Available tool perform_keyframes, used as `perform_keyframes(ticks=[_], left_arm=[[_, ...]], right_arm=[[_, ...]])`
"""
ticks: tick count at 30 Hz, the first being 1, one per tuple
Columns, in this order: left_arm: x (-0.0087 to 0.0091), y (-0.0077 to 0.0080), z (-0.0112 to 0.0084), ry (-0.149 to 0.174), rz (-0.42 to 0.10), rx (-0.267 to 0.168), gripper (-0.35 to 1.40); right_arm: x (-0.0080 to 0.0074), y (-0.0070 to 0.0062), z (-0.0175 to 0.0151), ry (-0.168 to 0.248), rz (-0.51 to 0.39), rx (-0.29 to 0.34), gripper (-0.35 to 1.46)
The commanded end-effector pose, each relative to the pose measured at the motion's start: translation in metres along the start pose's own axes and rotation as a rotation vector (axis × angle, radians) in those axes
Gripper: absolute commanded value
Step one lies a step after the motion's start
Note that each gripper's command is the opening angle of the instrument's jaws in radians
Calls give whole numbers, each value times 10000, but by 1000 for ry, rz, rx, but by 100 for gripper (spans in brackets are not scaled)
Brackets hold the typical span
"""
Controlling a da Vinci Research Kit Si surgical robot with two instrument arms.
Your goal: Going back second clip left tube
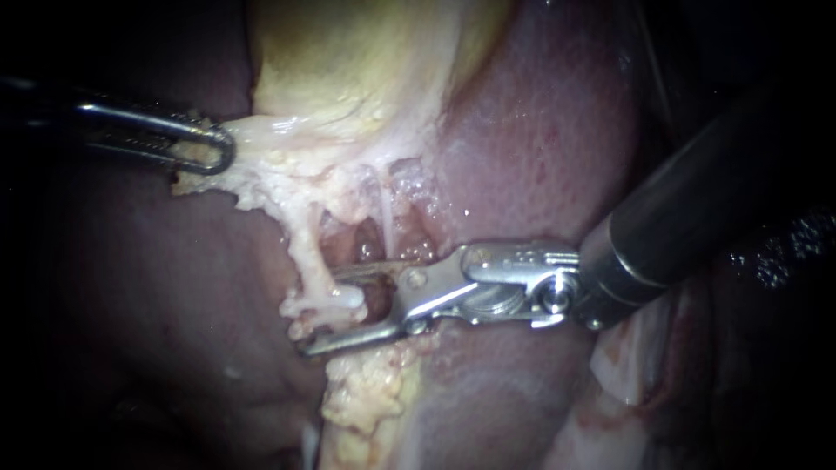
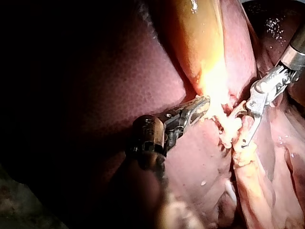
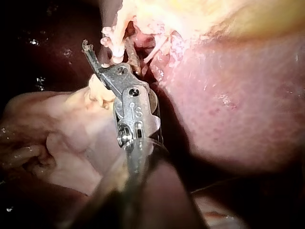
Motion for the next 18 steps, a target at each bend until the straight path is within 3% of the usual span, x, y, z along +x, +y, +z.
perform_keyframes(ticks=[1,9,18], left_arm=[[0,0,1,0,0,0,-35],[0,0,0,0,0,0,-35],[0,0,-1,-1,0,-1,-35]], right_arm=[[-1,2,0,0,-7,-2,50],[-2,-1,-35,-8,-94,-70,50],[1,-32,-103,-24,-188,-146,50]])
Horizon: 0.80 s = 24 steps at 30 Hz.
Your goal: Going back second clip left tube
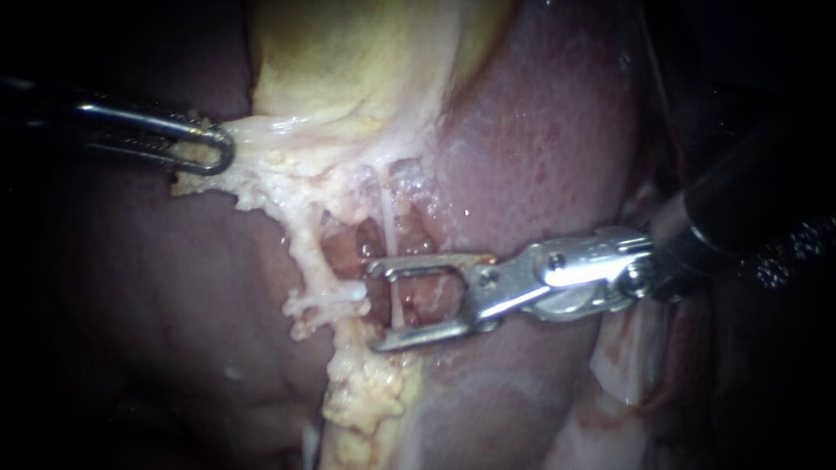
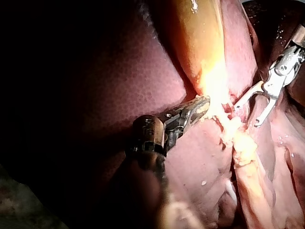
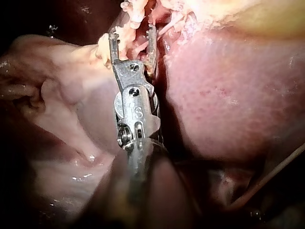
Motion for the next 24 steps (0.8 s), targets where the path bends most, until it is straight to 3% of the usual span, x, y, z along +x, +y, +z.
perform_keyframes(ticks=[1,5,12,19,24], left_arm=[[0,1,0,0,0,0,-35],[0,1,0,0,-1,0,-35],[1,1,0,0,-1,0,-35],[0,2,2,1,-1,1,-35],[-8,3,17,0,3,7,-35]], right_arm=[[1,-2,-5,-2,0,-4,50],[9,-13,-39,-10,-23,-32,50],[23,-3,-81,-19,-55,-53,50],[24,1,-89,-21,-66,-52,50],[23,2,-89,-20,-66,-49,50]])
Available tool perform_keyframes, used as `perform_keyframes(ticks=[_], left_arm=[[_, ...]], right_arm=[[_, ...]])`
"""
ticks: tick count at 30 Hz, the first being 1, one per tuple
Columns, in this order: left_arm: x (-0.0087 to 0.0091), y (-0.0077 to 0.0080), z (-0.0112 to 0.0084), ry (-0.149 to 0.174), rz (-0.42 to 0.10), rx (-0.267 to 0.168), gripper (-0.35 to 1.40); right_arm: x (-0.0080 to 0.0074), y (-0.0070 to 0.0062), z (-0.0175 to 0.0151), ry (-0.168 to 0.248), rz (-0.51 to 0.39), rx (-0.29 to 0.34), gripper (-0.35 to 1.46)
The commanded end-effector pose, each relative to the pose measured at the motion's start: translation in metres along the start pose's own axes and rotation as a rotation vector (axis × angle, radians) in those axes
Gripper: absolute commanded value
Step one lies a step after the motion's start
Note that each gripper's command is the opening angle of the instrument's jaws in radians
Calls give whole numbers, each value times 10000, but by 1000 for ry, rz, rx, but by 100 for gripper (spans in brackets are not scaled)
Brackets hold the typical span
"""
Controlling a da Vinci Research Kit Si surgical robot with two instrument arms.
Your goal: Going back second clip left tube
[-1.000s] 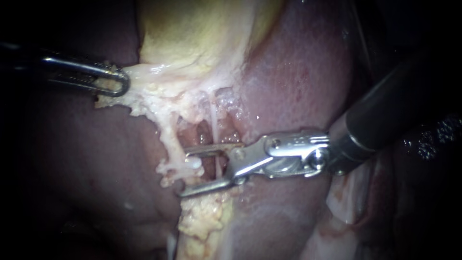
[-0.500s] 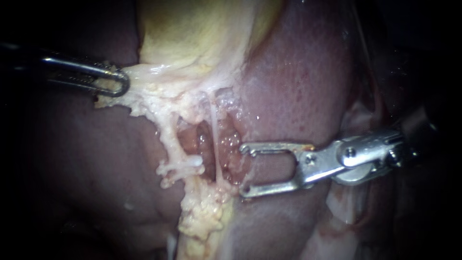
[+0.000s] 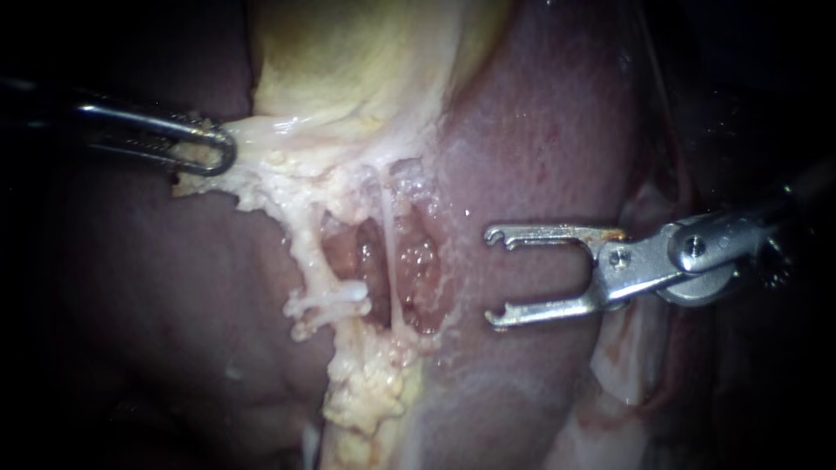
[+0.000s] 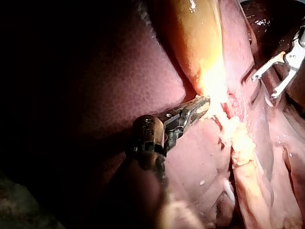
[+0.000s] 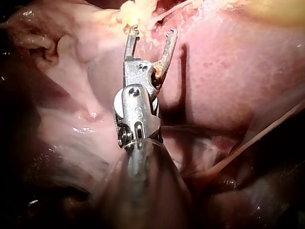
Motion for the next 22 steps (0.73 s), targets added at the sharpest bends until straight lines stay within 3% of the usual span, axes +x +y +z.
perform_keyframes(ticks=[1,10,22], left_arm=[[-2,0,6,-6,4,-2,-35],[-13,3,50,-29,14,-20,-35],[-13,0,49,-32,16,-26,-35]], right_arm=[[-1,0,0,0,0,0,50],[-1,0,0,0,0,0,50],[-1,-1,2,5,0,17,50]])
